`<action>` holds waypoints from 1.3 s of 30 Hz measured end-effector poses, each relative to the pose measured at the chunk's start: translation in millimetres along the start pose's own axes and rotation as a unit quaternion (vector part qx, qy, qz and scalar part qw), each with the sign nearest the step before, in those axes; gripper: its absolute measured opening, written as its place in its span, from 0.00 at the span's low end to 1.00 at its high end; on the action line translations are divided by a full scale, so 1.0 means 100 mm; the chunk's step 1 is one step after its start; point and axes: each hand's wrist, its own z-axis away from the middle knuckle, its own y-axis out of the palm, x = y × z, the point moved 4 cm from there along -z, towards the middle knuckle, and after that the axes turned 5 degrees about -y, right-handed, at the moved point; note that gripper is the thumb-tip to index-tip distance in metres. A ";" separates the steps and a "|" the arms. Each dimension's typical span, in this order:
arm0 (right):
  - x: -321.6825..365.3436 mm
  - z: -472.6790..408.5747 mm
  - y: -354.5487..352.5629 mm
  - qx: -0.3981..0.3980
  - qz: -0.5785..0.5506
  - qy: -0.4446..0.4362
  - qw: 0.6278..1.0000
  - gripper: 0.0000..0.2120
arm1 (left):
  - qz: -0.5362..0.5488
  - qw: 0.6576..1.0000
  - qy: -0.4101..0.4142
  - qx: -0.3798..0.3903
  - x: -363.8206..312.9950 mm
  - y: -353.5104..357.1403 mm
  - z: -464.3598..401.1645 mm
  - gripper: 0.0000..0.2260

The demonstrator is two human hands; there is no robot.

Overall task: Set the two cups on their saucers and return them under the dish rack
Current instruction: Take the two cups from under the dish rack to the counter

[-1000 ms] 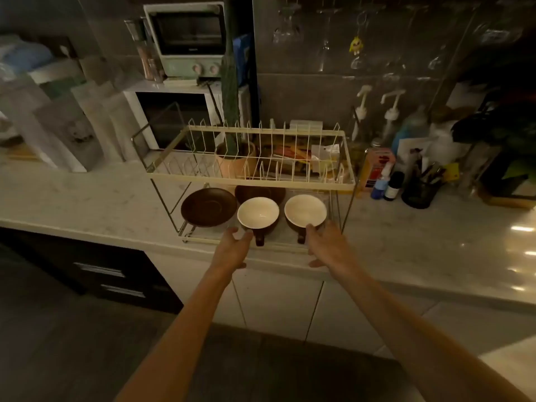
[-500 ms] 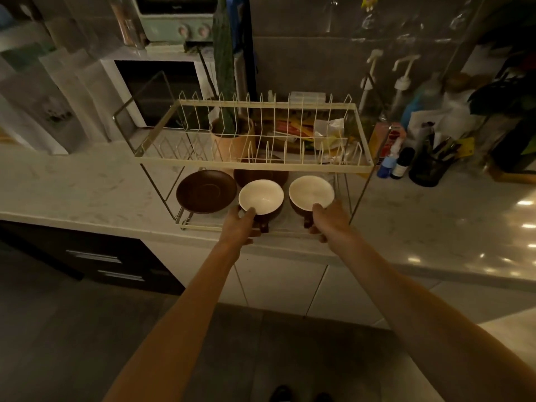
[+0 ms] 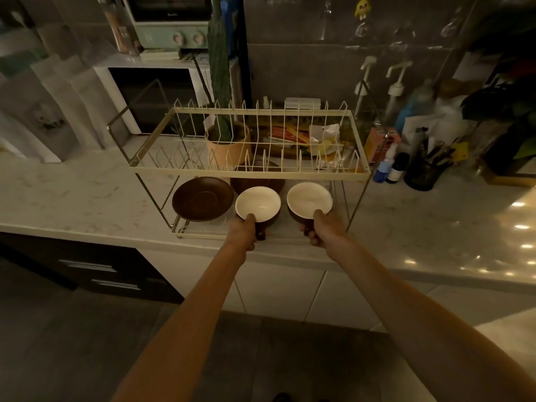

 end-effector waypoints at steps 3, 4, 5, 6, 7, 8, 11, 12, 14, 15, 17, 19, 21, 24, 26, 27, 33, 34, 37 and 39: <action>0.02 0.04 -0.04 -0.003 0.015 -0.014 1.000 0.20 | 0.027 1.000 0.002 0.002 0.02 0.00 0.08 0.17; 0.03 0.06 -0.05 -0.001 0.017 -0.020 1.000 0.20 | 0.032 0.999 0.005 0.002 0.01 0.00 0.12 0.17; 0.04 0.09 -0.06 0.002 0.019 -0.026 0.999 0.20 | 0.035 0.999 0.009 0.002 0.01 -0.01 0.16 0.17; 0.05 0.13 -0.07 0.007 0.022 -0.031 0.999 0.20 | 0.037 0.999 0.013 0.002 0.00 -0.02 0.20 0.17; 0.06 0.18 -0.09 0.013 0.028 -0.036 0.999 0.20 | 0.037 0.999 0.017 0.000 -0.01 -0.03 0.25 0.18; 0.07 0.23 -0.10 0.019 0.035 -0.040 0.998 0.19 | 0.036 0.999 0.021 -0.002 -0.01 -0.06 0.29 0.18; 0.07 0.39 -0.17 0.034 0.061 -0.054 0.996 0.18 | 0.032 0.999 0.036 0.010 -0.01 -0.14 0.45 0.19; 0.07 0.44 -0.20 0.040 0.069 -0.058 0.995 0.17 | 0.030 0.999 0.040 0.015 0.00 -0.16 0.51 0.19; 0.05 0.54 -0.26 0.053 0.077 -0.066 0.993 0.18 | 0.019 0.999 0.041 0.023 0.04 -0.20 0.64 0.18; 0.03 0.58 -0.30 0.061 0.081 -0.070 0.992 0.18 | 0.014 0.999 0.037 0.025 0.07 -0.23 0.71 0.19; 0.01 0.67 -0.38 0.074 0.094 -0.074 0.990 0.18 | 0.002 0.999 0.029 0.025 0.14 -0.25 0.84 0.19; -0.04 0.74 -0.47 0.078 0.110 -0.076 0.988 0.18 | -0.012 0.999 0.029 0.023 0.20 -0.23 0.96 0.18; -0.09 0.80 -0.56 0.081 0.116 -0.076 0.987 0.18 | -0.024 0.999 0.031 0.020 0.26 -0.19 1.05 0.18; -0.16 0.95 -0.72 0.090 0.118 -0.075 0.986 0.18 | -0.032 0.998 0.032 0.033 0.34 -0.08 1.19 0.18; -0.21 1.02 -0.86 0.094 0.118 -0.078 0.985 0.18 | -0.039 0.998 0.031 0.043 0.41 0.02 1.25 0.18; -0.24 1.05 -0.94 0.093 0.117 -0.077 0.986 0.18 | -0.042 0.997 0.031 0.049 0.44 0.07 1.28 0.18; -0.39 1.06 -1.51 0.056 0.086 -0.057 0.993 0.17 | -0.061 0.994 0.039 0.087 0.54 0.54 1.49 0.17; -0.41 1.05 -1.62 0.048 0.077 -0.055 0.994 0.17 | -0.064 0.993 0.040 0.093 0.55 0.64 1.51 0.17; -0.43 1.02 -1.93 0.015 0.055 -0.055 0.997 0.17 | -0.062 0.990 0.034 0.121 0.54 0.97 1.52 0.18; -0.43 0.99 -2.16 -0.013 0.044 -0.055 0.997 0.16 | -0.059 0.988 0.027 0.137 0.50 1.25 1.53 0.18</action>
